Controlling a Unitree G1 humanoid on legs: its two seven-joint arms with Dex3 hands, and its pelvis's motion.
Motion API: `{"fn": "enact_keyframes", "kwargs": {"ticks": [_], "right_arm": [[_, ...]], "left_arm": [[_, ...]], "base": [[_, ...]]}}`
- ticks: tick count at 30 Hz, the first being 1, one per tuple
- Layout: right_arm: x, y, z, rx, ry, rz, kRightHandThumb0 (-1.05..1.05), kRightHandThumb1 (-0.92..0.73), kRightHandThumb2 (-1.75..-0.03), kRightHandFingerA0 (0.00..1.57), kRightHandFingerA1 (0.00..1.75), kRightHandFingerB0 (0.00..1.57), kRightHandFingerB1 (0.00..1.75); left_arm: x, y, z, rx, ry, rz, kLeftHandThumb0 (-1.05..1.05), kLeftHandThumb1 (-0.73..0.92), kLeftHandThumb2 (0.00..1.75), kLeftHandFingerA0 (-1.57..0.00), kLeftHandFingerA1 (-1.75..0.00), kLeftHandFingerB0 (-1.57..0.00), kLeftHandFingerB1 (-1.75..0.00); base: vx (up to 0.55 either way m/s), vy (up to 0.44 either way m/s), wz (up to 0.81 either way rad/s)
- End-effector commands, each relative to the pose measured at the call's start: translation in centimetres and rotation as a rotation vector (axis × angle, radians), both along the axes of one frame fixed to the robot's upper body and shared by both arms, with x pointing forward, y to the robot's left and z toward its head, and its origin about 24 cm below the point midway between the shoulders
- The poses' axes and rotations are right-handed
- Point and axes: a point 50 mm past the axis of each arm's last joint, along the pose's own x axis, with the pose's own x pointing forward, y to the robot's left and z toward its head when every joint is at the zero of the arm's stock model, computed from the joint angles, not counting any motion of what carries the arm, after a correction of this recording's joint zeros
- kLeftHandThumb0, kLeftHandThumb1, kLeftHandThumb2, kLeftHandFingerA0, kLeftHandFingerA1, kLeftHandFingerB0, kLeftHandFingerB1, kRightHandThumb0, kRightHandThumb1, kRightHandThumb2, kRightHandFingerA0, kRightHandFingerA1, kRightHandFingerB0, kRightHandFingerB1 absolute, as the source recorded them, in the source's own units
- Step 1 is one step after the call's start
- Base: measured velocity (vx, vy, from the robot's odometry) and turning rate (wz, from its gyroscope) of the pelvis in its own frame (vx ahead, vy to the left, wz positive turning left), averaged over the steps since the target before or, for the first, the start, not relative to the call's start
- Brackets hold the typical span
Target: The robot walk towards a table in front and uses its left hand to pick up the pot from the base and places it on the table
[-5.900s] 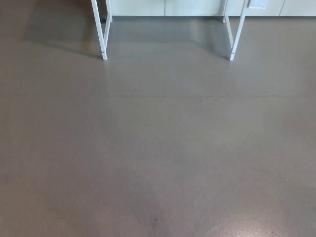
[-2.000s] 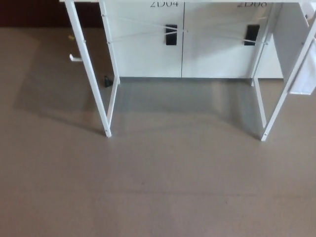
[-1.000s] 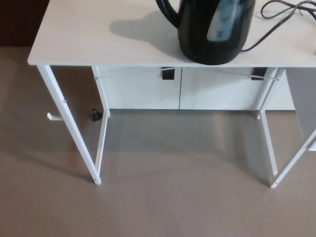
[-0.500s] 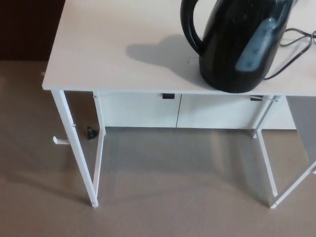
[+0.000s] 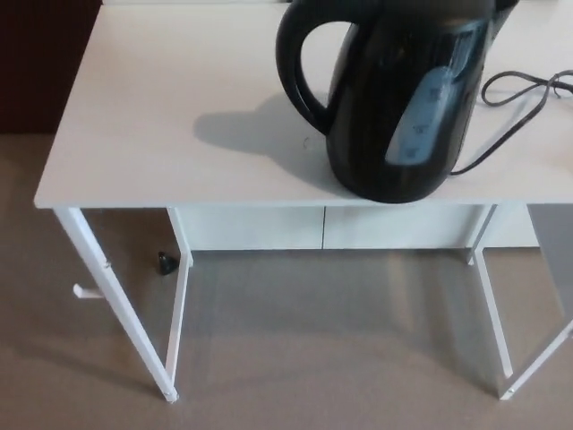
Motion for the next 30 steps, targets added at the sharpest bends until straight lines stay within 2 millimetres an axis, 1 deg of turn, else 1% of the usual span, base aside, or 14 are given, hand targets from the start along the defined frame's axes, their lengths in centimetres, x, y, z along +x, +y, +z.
{"fn": "enact_keyframes", "kwargs": {"ticks": [1, 5, 8, 16, 20, 26, 30], "right_arm": [[-0.02, -0.17, 0.14, -0.02, -0.001, 0.011, -0.31, -0.57, -0.57, 0.5, 0.44, 0.38, 0.38], [0.18, -0.11, 0.15, -0.033, -0.005, 0.025, -0.31, -0.57, -0.57, 0.5, 0.44, 0.39, 0.39], [0.25, -0.15, 0.19, -0.02, -0.001, 0.015, -0.3, -0.58, -0.57, 0.49, 0.44, 0.38, 0.38], [0.39, -0.14, 0.25, -0.021, 0.003, 0.023, -0.29, -0.58, -0.57, 0.48, 0.43, 0.38, 0.38], [0.24, -0.11, 0.24, -0.022, 0.005, 0.027, -0.3, -0.58, -0.57, 0.47, 0.43, 0.38, 0.38], [0.15, 0.01, 0.21, -0.005, 0.009, 0.011, -0.28, -0.58, -0.57, 0.48, 0.44, 0.38, 0.38], [0.28, 0.01, 0.26, -0.038, 0.004, 0.04, -0.31, -0.58, -0.57, 0.51, 0.44, 0.4, 0.39]], "left_arm": [[0.14, 0.59, 0.49, 0.033, -0.018, -0.007, -0.31, 0.39, 0.59, -0.53, -0.42, -0.39, -0.38], [0.13, 0.62, 0.54, 0.044, -0.019, -0.012, -0.32, 0.39, 0.59, -0.53, -0.42, -0.39, -0.38], [0.18, 0.67, 0.46, 0.041, -0.009, -0.007, -0.35, 0.39, 0.6, -0.53, -0.43, -0.4, -0.39], [0.47, 0.68, 0.52, 0.029, -0.021, 0.0, -0.31, 0.39, 0.59, -0.53, -0.42, -0.4, -0.38], [0.32, 0.68, 0.53, 0.036, -0.018, -0.008, -0.32, 0.4, 0.59, -0.54, -0.42, -0.4, -0.38], [0.25, 0.78, 0.53, 0.045, -0.009, -0.011, -0.32, 0.4, 0.59, -0.53, -0.42, -0.39, -0.38], [0.19, 0.73, 0.52, 0.031, -0.018, -0.005, -0.31, 0.4, 0.59, -0.53, -0.42, -0.41, -0.38]], "base": [[0.15, 0.099, -0.12], [0.18, 0.158, -0.01], [0.37, 0.204, -0.12], [0.22, 0.106, 0.07], [0.21, -0.024, 0.17], [0.27, -0.185, 0.05], [0.16, -0.082, -0.09]]}}
